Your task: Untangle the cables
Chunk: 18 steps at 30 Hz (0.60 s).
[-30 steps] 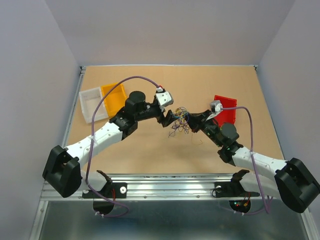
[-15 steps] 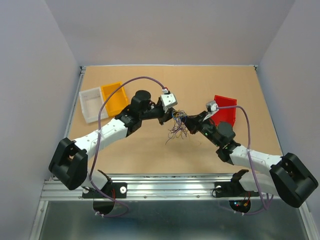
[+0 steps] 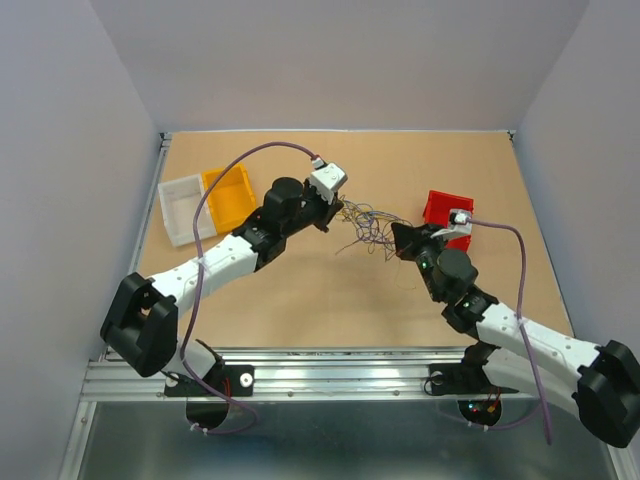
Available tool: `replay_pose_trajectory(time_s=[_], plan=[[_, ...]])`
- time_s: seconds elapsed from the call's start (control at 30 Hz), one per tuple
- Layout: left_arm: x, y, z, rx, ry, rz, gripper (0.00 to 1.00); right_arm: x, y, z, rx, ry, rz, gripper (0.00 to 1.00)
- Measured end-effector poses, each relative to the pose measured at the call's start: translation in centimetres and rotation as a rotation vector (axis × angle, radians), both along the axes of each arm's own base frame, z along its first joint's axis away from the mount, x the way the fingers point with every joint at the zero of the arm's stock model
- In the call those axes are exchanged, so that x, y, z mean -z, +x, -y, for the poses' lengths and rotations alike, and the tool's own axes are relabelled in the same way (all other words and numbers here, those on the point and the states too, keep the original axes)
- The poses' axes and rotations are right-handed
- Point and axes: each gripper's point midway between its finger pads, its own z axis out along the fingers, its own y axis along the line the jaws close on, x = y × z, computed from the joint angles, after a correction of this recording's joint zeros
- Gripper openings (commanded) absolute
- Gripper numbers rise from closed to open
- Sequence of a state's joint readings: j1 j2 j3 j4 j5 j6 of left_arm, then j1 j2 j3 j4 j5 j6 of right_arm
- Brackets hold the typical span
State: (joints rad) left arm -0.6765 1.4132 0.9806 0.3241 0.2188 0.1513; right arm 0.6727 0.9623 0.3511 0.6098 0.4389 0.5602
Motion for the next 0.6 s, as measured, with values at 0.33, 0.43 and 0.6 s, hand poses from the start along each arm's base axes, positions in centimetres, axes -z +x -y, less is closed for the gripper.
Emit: replay_pose_trajectory(time_s=[0.33,0.43,0.6], plan=[[-4.5,6.9,-13.1,-0.473,-0.099,0.056,0.00,-1.3,-2.4,11.8,0.512,0.078,-0.002,0.33],[-7.2,7.1,-17.7,-0.604,-0.134,0.128,0.00,-1.3,-3.6,14.3,0.607,0.073,0.012,0.36],[-9.8,5.5,-15.9,-0.521,-0.179,0.191,0.00,-0.8,-4.4,15.8,0.674,0.037,-0.005,0.57]])
